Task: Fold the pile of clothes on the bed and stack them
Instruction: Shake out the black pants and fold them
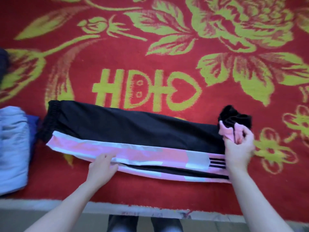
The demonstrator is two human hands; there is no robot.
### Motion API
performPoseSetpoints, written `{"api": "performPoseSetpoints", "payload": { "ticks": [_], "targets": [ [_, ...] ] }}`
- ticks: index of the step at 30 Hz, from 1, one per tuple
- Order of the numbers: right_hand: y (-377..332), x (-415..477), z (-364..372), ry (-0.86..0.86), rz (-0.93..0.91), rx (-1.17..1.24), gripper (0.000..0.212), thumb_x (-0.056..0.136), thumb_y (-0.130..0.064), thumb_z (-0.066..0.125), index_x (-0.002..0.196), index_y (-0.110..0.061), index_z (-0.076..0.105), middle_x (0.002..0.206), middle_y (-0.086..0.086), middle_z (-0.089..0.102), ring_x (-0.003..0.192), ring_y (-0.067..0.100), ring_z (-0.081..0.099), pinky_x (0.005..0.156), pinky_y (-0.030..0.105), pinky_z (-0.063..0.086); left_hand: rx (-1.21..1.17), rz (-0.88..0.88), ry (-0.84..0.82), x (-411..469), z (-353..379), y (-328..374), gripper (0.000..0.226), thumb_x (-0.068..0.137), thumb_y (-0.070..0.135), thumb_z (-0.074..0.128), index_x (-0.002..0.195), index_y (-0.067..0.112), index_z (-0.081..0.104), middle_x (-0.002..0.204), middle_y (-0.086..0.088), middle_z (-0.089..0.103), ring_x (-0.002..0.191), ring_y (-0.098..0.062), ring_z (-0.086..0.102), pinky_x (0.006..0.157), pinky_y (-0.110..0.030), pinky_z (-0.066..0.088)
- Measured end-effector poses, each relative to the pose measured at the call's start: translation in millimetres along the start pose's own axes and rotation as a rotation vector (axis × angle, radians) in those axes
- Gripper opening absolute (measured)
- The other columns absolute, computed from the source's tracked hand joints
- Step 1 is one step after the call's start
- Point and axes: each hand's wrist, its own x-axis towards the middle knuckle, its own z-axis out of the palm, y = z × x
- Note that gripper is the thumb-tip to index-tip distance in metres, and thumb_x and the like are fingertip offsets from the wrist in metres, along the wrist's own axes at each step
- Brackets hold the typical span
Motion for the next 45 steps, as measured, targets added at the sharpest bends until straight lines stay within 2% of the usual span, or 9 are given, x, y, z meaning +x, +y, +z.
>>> {"api": "performPoseSetpoints", "payload": {
  "ticks": [7, 15, 19, 25, 30, 33, 36, 39, 45],
  "targets": [
    [-31, -127, 143, -0.434, 0.109, -0.094, 0.024, 0.083, -0.032, 0.068, 0.068, -0.027, 0.051, 0.056, -0.011, 0.046, 0.055, 0.01, 0.04, 0.059, 0.01, 0.035, -0.96, -0.322, -0.064, 1, -35, -47, 0.022, 0.097, 0.018, 0.044, 0.109, 0.004, 0.057, 0.106, -0.014, 0.061, 0.074, -0.018, 0.055, 0.062, -0.026, 0.037],
    [-63, -242, 217, -0.847, -0.074, -0.11, 0.043, 0.07, -0.01, 0.049, 0.109, -0.02, 0.064, 0.102, -0.001, 0.068, 0.097, 0.019, 0.059, 0.085, 0.029, 0.044, -1.569, -0.18, -0.334, 15, -115, -65, 0.065, 0.092, 0.061, 0.023, 0.076, 0.016, 0.068, 0.076, -0.013, 0.063, 0.069, -0.026, 0.061, 0.065, -0.034, 0.046],
    [-61, -264, 240, -1.002, -0.186, -0.178, 0.043, 0.073, -0.015, 0.047, 0.112, -0.017, 0.066, 0.105, 0.0, 0.068, 0.097, 0.015, 0.055, 0.081, 0.02, 0.038, -1.397, -0.157, -0.243, 34, -131, -103, 0.017, 0.087, 0.026, 0.061, 0.084, 0.01, 0.057, 0.076, -0.014, 0.054, 0.058, -0.017, 0.058, 0.055, -0.025, 0.047],
    [-46, -281, 262, -1.125, -0.415, -0.283, 0.046, 0.082, -0.024, 0.05, 0.127, -0.021, 0.058, 0.128, -0.002, 0.058, 0.124, 0.018, 0.044, 0.104, 0.029, 0.032, -1.281, 0.089, 0.032, 58, -149, -142, 0.038, 0.081, -0.018, 0.049, 0.091, 0.017, 0.061, 0.081, 0.006, 0.072, 0.075, -0.008, 0.065, 0.07, -0.021, 0.053],
    [-15, -254, 240, -0.606, -0.753, -0.645, 0.045, 0.077, -0.032, 0.044, 0.121, -0.026, 0.05, 0.126, 0.008, 0.06, 0.123, 0.026, 0.042, 0.098, 0.044, 0.038, -0.974, -0.057, 0.411, 92, -164, -183, 0.041, 0.09, 0.0, 0.05, 0.13, 0.01, 0.047, 0.131, -0.016, 0.053, 0.113, -0.024, 0.049, 0.098, -0.032, 0.037],
    [19, -218, 210, -0.431, -0.556, -1.024, 0.046, 0.072, -0.029, 0.053, 0.117, -0.023, 0.059, 0.128, 0.019, 0.056, 0.12, 0.035, 0.041, 0.091, 0.052, 0.036, -0.325, -0.136, 0.455, 88, -140, -186, 0.064, 0.088, 0.017, 0.058, 0.145, 0.01, 0.029, 0.147, -0.023, 0.03, 0.132, -0.04, 0.028, 0.108, -0.047, 0.023],
    [43, -195, 176, -0.467, -0.151, -1.323, 0.055, 0.084, -0.035, 0.06, 0.137, -0.029, 0.047, 0.149, 0.018, 0.031, 0.135, 0.036, 0.029, 0.1, 0.054, 0.032, 0.064, 0.219, 0.422, 73, -96, -176, 0.057, 0.069, 0.019, 0.072, 0.124, 0.012, 0.06, 0.132, -0.028, 0.048, 0.12, -0.043, 0.043, 0.09, -0.06, 0.041],
    [62, -184, 147, -0.501, 0.159, -1.183, 0.057, 0.093, -0.045, 0.043, 0.146, -0.036, 0.022, 0.156, 0.009, 0.009, 0.141, 0.03, 0.013, 0.108, 0.045, 0.025, 0.336, 0.279, 0.302, 68, -69, -179, 0.053, 0.045, 0.027, 0.084, 0.096, 0.016, 0.074, 0.118, -0.025, 0.06, 0.113, -0.036, 0.045, 0.081, -0.06, 0.044],
    [59, -170, 139, -0.232, 0.475, -0.604, 0.068, 0.079, -0.017, 0.064, 0.14, -0.008, 0.035, 0.131, 0.022, 0.049, 0.116, 0.039, 0.049, 0.093, 0.041, 0.039, 0.374, 0.232, 0.333, 75, -79, -184, 0.047, 0.049, 0.024, 0.083, 0.095, 0.017, 0.074, 0.122, -0.024, 0.058, 0.116, -0.04, 0.049, 0.092, -0.062, 0.027]
  ]
}}
